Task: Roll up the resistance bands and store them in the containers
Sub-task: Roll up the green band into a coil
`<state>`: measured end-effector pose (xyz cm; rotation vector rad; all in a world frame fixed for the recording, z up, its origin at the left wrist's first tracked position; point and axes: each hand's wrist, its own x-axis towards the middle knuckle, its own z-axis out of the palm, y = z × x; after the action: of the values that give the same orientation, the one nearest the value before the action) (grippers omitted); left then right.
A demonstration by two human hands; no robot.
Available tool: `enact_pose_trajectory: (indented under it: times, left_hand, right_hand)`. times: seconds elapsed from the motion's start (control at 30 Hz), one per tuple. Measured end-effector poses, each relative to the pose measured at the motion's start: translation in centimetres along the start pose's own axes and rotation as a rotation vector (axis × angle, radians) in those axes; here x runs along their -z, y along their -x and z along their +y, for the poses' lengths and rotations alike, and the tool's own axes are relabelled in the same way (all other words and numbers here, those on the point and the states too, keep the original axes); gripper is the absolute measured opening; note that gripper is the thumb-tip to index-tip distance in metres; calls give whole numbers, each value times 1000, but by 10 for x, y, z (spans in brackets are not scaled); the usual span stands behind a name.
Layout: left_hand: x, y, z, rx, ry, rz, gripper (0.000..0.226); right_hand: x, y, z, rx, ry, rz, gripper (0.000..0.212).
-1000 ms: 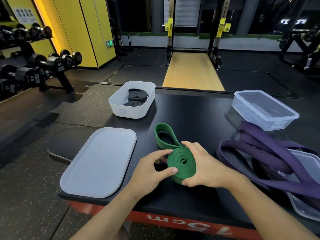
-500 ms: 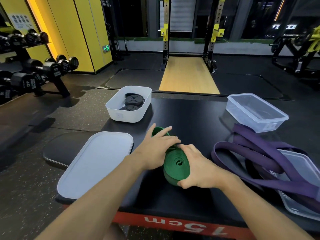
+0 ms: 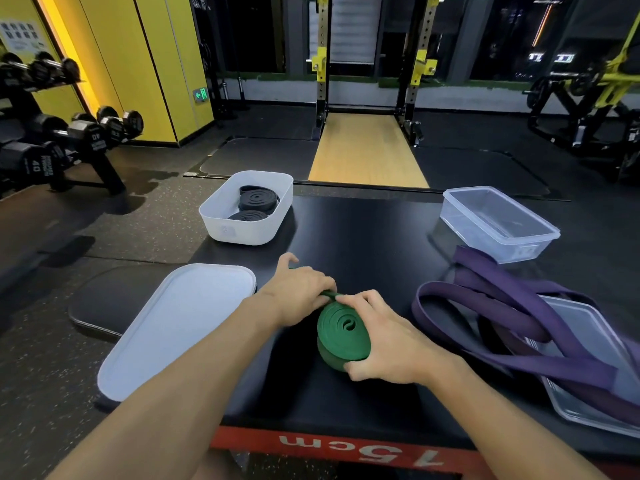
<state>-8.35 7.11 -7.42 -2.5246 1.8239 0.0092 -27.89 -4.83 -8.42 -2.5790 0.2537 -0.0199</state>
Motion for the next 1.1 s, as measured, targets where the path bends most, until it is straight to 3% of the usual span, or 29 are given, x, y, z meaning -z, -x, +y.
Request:
enact_pose_trajectory:
  times: [0.2, 0.33, 0.57, 0.9, 1.1]
  left_hand:
    - [-4, 11, -1, -52, 48, 47, 26]
    - [-11, 26, 3, -42, 20, 84, 39]
    - [-25, 46, 13, -19, -120, 172, 70]
    - [-27, 71, 14, 75, 179, 173, 49]
    - [-30, 65, 23, 175, 337, 285, 43]
  right_hand:
    - [0, 1, -2, 26, -13, 11, 105]
    - [1, 2, -2, 14, -13, 14, 117]
    - [-3, 1, -2, 5, 25, 24, 116]
    - [-7, 1, -4, -43, 17, 66, 113]
    - [-17, -2, -11, -126, 54, 193, 113]
